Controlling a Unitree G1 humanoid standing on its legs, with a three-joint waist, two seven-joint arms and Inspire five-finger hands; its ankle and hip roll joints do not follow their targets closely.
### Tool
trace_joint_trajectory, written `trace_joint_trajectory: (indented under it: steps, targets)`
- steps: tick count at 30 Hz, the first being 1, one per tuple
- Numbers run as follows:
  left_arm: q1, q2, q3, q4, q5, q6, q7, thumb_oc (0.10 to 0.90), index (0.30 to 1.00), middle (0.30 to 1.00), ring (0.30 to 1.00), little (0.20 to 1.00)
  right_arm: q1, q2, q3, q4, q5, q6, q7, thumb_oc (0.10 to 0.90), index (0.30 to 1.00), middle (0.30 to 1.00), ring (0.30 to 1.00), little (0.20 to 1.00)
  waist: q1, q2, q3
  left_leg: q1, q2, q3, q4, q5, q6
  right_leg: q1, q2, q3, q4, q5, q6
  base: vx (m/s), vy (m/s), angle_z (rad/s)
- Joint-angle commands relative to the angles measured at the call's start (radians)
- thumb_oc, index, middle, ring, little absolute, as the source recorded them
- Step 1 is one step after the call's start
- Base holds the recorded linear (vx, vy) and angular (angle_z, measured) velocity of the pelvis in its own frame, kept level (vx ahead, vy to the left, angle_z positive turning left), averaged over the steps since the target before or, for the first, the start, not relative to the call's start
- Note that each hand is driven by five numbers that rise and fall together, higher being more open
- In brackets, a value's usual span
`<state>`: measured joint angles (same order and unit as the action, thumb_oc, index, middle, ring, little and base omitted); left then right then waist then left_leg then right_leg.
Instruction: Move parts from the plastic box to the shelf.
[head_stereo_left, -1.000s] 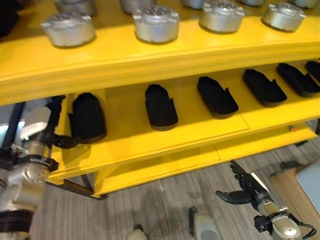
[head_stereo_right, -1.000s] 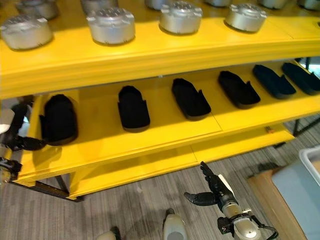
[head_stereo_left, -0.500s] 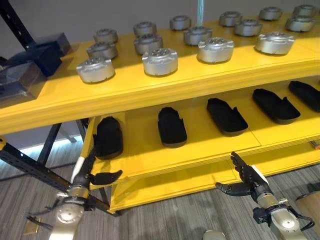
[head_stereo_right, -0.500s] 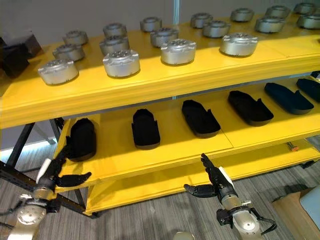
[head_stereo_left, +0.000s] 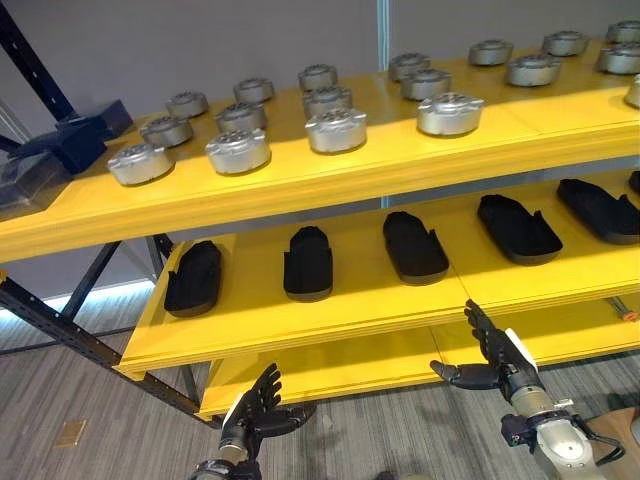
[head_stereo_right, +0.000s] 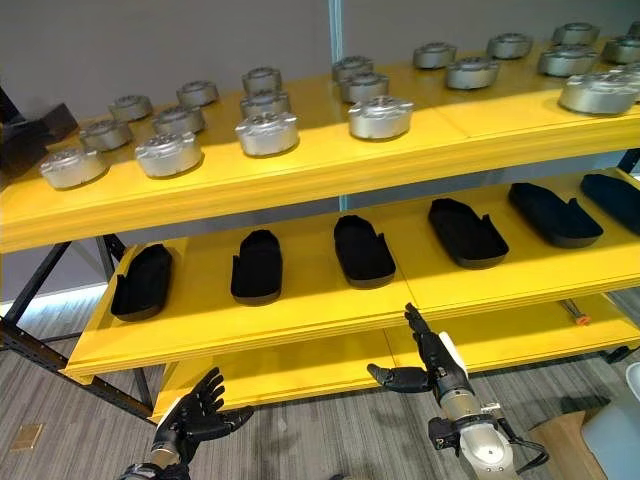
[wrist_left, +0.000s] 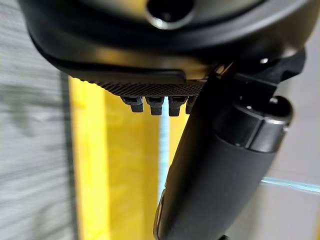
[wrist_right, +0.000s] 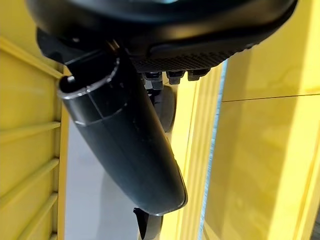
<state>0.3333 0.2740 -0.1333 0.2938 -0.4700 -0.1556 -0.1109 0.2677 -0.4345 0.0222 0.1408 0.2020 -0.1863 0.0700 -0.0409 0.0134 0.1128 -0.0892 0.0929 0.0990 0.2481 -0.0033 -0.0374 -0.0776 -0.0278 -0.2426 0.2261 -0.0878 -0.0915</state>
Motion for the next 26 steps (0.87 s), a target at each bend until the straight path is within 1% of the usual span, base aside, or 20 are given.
trace_joint_trajectory:
  steps: [1,3,5,7,9,14,23,26]
  targets:
    - [-0.040,0.029,0.090,-0.127,-0.086,-0.098,0.007,0.900,1.000,1.000,1.000,1.000,-0.076,0.006,0.012,-0.025,0.077,-0.091,-0.008,0.900,1.000,1.000,1.000,1.000,-0.036,-0.007,-0.020,0.058,-0.006,-0.044,-0.143,0.014,-0.004,0.161,-0.027,0.063,-0.227,0.041,0.154,0.07,0.184,-0.24]
    - [-0.026,0.025,0.077,-0.130,-0.093,-0.100,0.007,0.900,1.000,1.000,1.000,1.000,-0.056,0.017,0.016,-0.011,0.089,-0.081,-0.010,0.900,1.000,1.000,1.000,1.000,-0.040,-0.010,-0.046,0.094,-0.006,-0.027,-0.221,0.026,-0.003,0.167,-0.044,0.064,-0.257,0.059,0.173,0.08,0.195,-0.07]
    - [-0.026,0.023,0.075,-0.129,-0.098,-0.101,0.008,0.900,1.000,1.000,1.000,1.000,-0.059,0.019,0.024,0.005,0.083,-0.080,-0.014,0.900,1.000,1.000,1.000,1.000,-0.037,-0.012,-0.051,0.102,-0.009,-0.025,-0.237,0.028,-0.001,0.166,-0.050,0.069,-0.260,0.065,0.179,0.02,0.144,0.14]
    - [-0.034,0.007,0.066,-0.118,-0.105,-0.104,0.032,0.900,1.000,1.000,1.000,1.000,-0.078,0.035,0.050,0.032,0.085,-0.069,-0.033,0.900,1.000,1.000,1.000,1.000,-0.031,-0.026,-0.058,0.122,-0.029,-0.017,-0.296,0.036,0.014,0.148,-0.075,0.083,-0.256,0.079,0.201,0.00,0.246,-0.44]
    - [-0.045,0.001,0.063,-0.102,-0.128,-0.103,0.042,0.900,1.000,1.000,1.000,1.000,-0.088,0.040,0.066,0.042,0.091,-0.064,-0.043,0.900,1.000,1.000,1.000,1.000,-0.028,-0.034,-0.060,0.123,-0.040,-0.016,-0.297,0.028,0.022,0.143,-0.088,0.091,-0.250,0.084,0.211,0.01,0.146,-0.09]
    - [-0.041,0.005,0.072,-0.107,-0.119,-0.108,0.055,0.900,1.000,1.000,1.000,1.000,-0.092,0.047,0.085,0.049,0.095,-0.058,-0.043,0.900,1.000,1.000,1.000,1.000,-0.025,-0.043,-0.062,0.126,-0.053,-0.015,-0.302,0.021,0.031,0.141,-0.104,0.096,-0.248,0.088,0.218,0.01,0.069,-0.10]
    - [-0.047,0.006,0.082,-0.097,-0.103,-0.112,0.090,0.900,1.000,1.000,1.000,1.000,-0.101,0.050,0.107,0.062,0.107,-0.050,-0.047,0.900,1.000,1.000,1.000,1.000,-0.020,-0.057,-0.066,0.142,-0.057,-0.010,-0.311,0.012,0.036,0.149,-0.111,0.099,-0.256,0.091,0.226,0.03,0.021,0.00]
    - [-0.049,0.004,0.083,-0.094,-0.099,-0.113,0.098,0.900,1.000,1.000,1.000,1.000,-0.103,0.053,0.111,0.062,0.106,-0.051,-0.053,0.900,1.000,1.000,1.000,1.000,-0.020,-0.058,-0.066,0.147,-0.056,-0.011,-0.312,0.010,0.037,0.152,-0.110,0.102,-0.257,0.091,0.226,0.01,0.001,0.00]
